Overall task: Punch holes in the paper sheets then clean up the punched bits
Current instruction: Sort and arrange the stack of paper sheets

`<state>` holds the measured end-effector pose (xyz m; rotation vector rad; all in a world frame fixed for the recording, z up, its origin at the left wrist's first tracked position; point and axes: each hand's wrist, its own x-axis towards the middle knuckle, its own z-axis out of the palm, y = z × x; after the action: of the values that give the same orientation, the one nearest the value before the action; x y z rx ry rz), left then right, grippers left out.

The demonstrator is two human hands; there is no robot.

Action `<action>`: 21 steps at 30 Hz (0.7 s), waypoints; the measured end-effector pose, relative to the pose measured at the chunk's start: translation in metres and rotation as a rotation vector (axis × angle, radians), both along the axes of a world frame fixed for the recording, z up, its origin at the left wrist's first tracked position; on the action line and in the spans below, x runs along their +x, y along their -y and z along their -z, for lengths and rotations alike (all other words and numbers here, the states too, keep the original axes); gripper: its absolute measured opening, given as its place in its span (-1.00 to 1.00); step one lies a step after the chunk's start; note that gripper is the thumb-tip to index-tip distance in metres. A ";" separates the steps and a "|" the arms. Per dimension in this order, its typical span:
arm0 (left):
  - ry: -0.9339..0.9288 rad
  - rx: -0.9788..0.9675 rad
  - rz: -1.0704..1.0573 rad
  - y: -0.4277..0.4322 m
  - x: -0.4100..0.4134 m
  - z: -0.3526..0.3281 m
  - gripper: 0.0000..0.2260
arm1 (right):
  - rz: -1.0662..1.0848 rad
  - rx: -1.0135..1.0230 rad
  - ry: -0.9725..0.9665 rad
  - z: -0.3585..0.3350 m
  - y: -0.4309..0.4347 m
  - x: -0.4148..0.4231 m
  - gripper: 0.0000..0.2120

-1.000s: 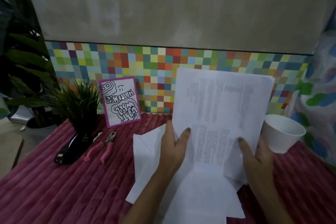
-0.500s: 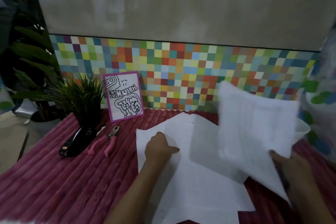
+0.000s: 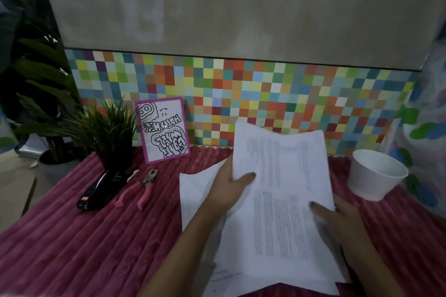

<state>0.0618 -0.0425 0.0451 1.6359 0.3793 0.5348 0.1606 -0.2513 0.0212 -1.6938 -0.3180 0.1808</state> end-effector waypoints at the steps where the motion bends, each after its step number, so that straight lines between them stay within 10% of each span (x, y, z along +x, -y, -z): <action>1: 0.077 -0.056 0.041 -0.001 -0.002 -0.007 -0.56 | -0.001 0.046 -0.001 -0.004 0.004 0.005 -0.77; 9: 0.208 0.017 0.134 -0.002 0.001 -0.052 -0.76 | -0.152 0.266 -0.085 -0.043 0.024 0.021 -0.68; 11: 0.080 0.073 -0.063 -0.013 0.008 -0.039 -0.88 | -0.038 0.227 -0.003 -0.051 0.030 0.026 -0.75; 16: -0.644 0.635 -0.273 -0.034 0.014 0.020 -0.49 | 0.127 0.168 -0.070 -0.042 0.065 0.042 -0.66; 21: -0.783 0.813 -0.294 -0.010 0.026 0.025 -0.29 | 0.129 0.094 -0.191 -0.021 0.057 0.041 -0.67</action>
<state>0.0880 -0.0323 0.0202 2.5838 1.0938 0.2360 0.2020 -0.3085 0.0425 -1.5839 -0.0728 0.2267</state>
